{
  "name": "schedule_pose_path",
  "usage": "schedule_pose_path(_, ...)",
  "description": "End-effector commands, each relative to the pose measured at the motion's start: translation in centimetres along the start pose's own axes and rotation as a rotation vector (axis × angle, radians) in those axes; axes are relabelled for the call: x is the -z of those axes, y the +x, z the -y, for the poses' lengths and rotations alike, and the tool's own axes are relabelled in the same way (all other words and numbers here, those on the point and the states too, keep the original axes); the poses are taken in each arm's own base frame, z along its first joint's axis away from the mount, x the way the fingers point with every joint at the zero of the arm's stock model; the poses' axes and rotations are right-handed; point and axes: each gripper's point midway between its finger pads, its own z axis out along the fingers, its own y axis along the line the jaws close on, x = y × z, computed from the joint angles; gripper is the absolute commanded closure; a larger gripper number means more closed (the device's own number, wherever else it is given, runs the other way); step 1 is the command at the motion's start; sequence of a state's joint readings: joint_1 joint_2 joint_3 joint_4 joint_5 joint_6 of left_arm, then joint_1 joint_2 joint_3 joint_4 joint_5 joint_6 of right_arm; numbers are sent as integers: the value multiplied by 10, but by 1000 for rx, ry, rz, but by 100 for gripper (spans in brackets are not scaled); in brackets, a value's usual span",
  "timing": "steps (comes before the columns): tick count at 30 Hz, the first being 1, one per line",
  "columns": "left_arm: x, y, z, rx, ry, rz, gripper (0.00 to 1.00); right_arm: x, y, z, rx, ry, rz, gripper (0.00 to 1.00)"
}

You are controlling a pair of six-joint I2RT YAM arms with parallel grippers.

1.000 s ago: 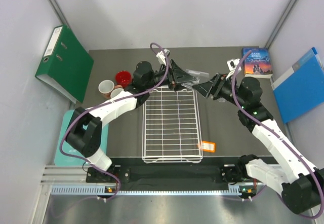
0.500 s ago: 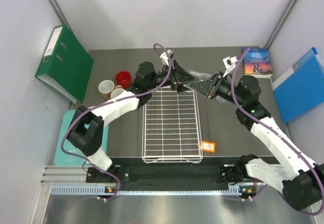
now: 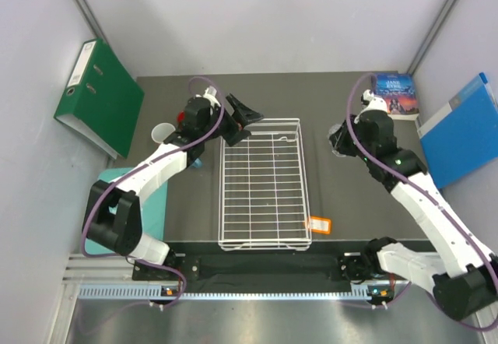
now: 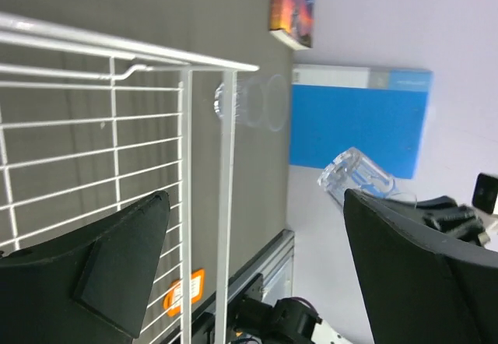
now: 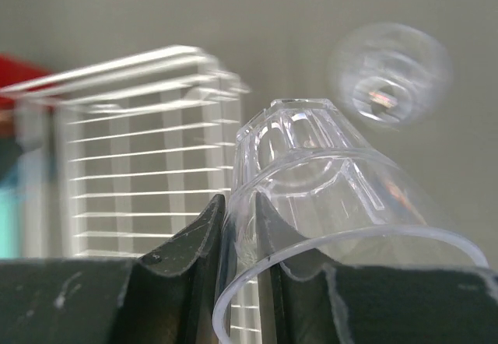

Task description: Unload the cups from the dish rack

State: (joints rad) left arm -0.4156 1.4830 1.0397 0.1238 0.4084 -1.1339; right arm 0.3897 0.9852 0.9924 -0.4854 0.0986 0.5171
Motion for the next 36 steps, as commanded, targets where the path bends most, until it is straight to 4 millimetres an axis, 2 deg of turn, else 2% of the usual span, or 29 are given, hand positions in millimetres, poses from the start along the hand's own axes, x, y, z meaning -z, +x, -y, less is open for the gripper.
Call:
schedule_pose_path(1,8,6,-9,-47,-112,5,4,1,4,69,2,432,-67,100)
schedule_pose_path(3,9,2,-6,-70,-131,7,5,-8,17,74,9,467,-141,100)
schedule_pose_path(4,10,5,-14,-79,-166,-6,5,-10,21,73,12,468,-169,100)
schedule_pose_path(6,12,2,-15,-89,-195,-2,6,-20,37,75,15,477,-242,100)
schedule_pose_path(12,20,1,-19,-130,-240,2,7,-46,70,80,1,472,-352,100)
schedule_pose_path(17,30,2,-20,-156,-261,2,6,-67,84,92,-16,494,-395,100)
schedule_pose_path(20,33,1,-19,-167,-265,5,6,-81,95,109,-19,541,-447,100)
schedule_pose_path(26,39,0,-18,-181,-282,9,6,-102,100,128,-52,579,-501,100)
schedule_pose_path(36,36,0,-21,-178,-291,4,6,-125,93,122,-76,563,-506,100)
